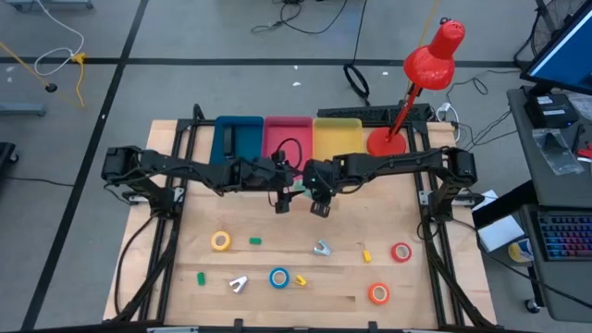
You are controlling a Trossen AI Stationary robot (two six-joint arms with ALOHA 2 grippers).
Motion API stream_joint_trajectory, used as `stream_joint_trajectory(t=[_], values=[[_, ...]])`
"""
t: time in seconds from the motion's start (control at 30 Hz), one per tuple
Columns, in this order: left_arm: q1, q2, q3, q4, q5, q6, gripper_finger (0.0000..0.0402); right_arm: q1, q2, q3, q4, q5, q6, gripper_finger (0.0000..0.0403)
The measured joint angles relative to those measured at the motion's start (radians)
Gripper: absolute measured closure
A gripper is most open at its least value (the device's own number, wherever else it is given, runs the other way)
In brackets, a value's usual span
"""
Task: Pick and place Stapler, Stapler remover, tape
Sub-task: Put the light blue stapler into the blue bin
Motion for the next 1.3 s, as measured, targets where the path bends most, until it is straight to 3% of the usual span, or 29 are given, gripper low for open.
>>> stream_joint_trajectory(t=[0.23,0.63,0.87,1.3], values=[[0.022,-0.001,0.000,-0.004,0.082,-0.041,0.0135,0.010,0.000,0.032,0.010,-0.039,-0.008,0.0303],[0.022,0.031,-0.003,-0.046,0.123,-0.121,0.0135,0.020,-0.001,0.033,0.032,-0.043,-0.015,0.0303],[0.020,0.108,0.082,-0.090,0.166,-0.164,0.0135,0.037,-0.006,0.033,0.003,-0.041,-0.013,0.0303],[0.042,0.109,0.138,-0.225,0.199,-0.201,0.0136,0.037,-0.006,0.033,-0.042,0.012,-0.025,0.0303]])
